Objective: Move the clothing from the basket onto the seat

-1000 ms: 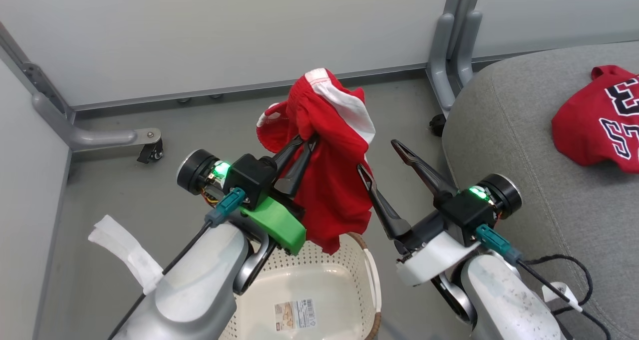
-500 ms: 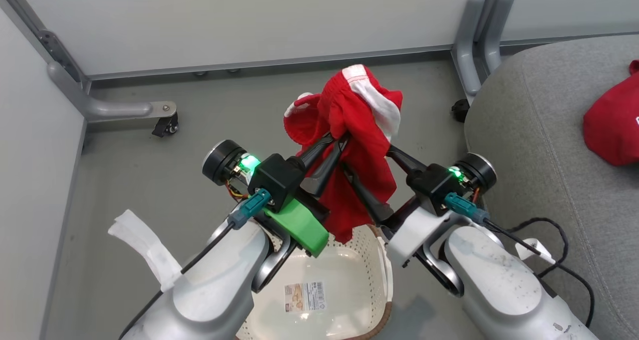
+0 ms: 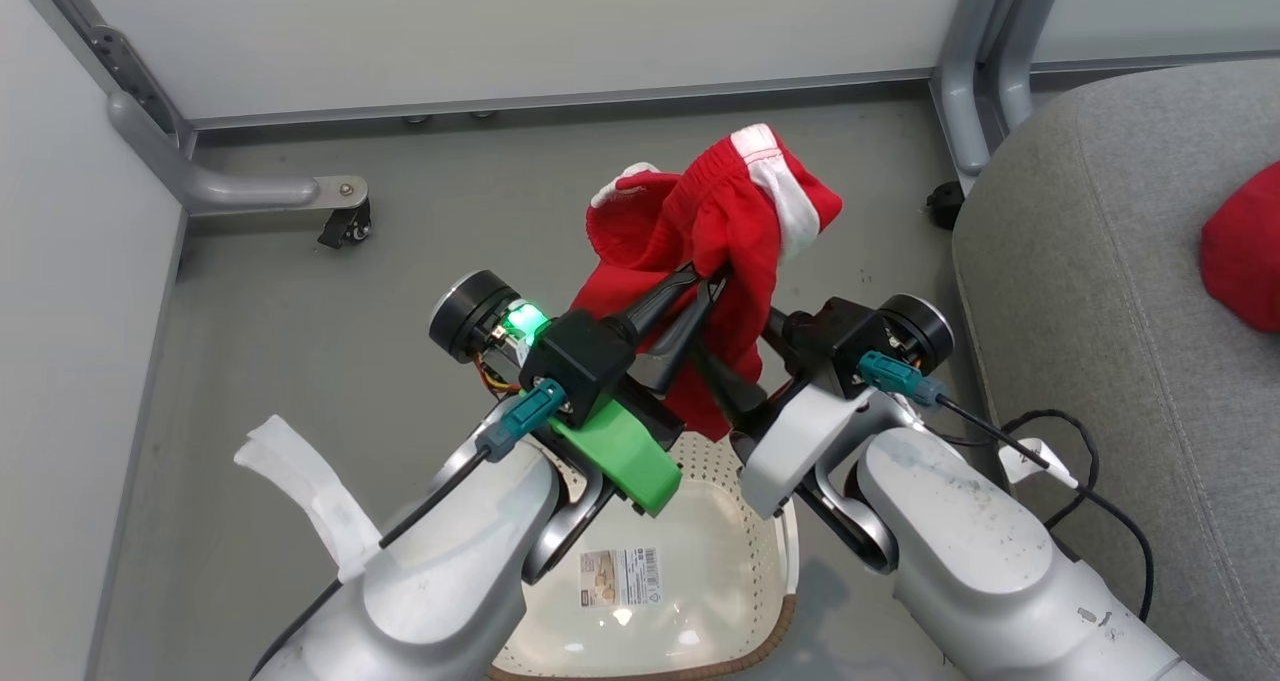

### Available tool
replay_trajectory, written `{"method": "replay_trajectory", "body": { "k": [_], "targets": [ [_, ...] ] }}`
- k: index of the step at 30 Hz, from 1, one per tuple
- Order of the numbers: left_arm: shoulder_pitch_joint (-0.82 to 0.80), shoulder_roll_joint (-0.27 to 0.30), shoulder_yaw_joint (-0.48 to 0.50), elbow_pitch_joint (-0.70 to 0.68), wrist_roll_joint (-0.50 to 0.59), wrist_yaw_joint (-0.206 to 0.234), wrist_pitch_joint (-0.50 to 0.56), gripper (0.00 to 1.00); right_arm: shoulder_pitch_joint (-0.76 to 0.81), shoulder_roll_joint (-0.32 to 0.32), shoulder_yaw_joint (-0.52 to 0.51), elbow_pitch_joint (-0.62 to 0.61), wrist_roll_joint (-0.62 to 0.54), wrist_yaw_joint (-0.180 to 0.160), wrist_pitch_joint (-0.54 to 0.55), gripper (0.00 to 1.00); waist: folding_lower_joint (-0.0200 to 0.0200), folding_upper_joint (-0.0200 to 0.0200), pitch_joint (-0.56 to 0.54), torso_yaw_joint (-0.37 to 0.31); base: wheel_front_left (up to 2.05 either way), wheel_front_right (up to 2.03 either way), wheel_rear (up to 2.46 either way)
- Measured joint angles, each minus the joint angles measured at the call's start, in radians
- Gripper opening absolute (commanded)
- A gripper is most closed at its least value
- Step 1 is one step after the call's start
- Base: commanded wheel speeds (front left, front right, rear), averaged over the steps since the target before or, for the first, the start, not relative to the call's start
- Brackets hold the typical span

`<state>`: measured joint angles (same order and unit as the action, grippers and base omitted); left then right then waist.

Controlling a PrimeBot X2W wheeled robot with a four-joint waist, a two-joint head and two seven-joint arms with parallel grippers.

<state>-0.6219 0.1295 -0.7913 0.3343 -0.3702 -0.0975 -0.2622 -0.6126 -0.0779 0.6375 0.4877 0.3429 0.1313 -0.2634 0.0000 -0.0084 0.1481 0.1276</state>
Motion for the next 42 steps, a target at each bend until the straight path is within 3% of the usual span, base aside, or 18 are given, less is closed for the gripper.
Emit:
{"method": "replay_trajectory", "body": {
  "k": [13, 14, 15, 16, 31, 42],
  "targets": [
    [0.002, 0.005, 0.001, 0.008, 0.005, -0.007, 0.0, 0.0, 0.05, 0.024, -0.054, -0.005, -0.02, 0.0, 0.0, 0.0, 0.0, 0.0, -0.019, -0.008, 0.0, 0.0, 0.0],
    [0.003, 0.004, 0.0, 0.01, 0.005, -0.008, 0.0, 0.15, 0.052, 0.025, -0.061, -0.007, -0.02, 0.0, 0.0, 0.0, 0.0, 0.0, -0.02, -0.01, 0.0, 0.0, 0.0],
    [0.004, 0.004, 0.001, 0.012, 0.005, -0.008, 0.0, 0.72, 0.055, 0.025, -0.072, -0.008, -0.019, 0.0, 0.0, 0.0, 0.0, 0.0, -0.021, -0.011, 0.0, 0.0, 0.0],
    [0.006, 0.004, 0.001, 0.012, 0.007, -0.008, 0.0, 1.0, 0.059, 0.025, -0.079, -0.011, -0.018, 0.0, 0.0, 0.0, 0.0, 0.0, -0.022, -0.012, 0.0, 0.0, 0.0],
    [0.018, 0.012, 0.004, 0.014, 0.02, -0.006, 0.0, 1.0, 0.087, 0.029, -0.184, -0.028, -0.048, 0.0, 0.0, 0.0, 0.0, 0.0, -0.012, -0.035, 0.0, 0.0, 0.0],
    [0.028, 0.035, 0.01, -0.005, 0.026, 0.0, 0.0, 1.0, 0.138, 0.028, -0.301, -0.086, -0.105, 0.0, 0.0, 0.0, 0.0, 0.0, 0.006, -0.123, 0.0, 0.0, 0.0]
  ]
}}
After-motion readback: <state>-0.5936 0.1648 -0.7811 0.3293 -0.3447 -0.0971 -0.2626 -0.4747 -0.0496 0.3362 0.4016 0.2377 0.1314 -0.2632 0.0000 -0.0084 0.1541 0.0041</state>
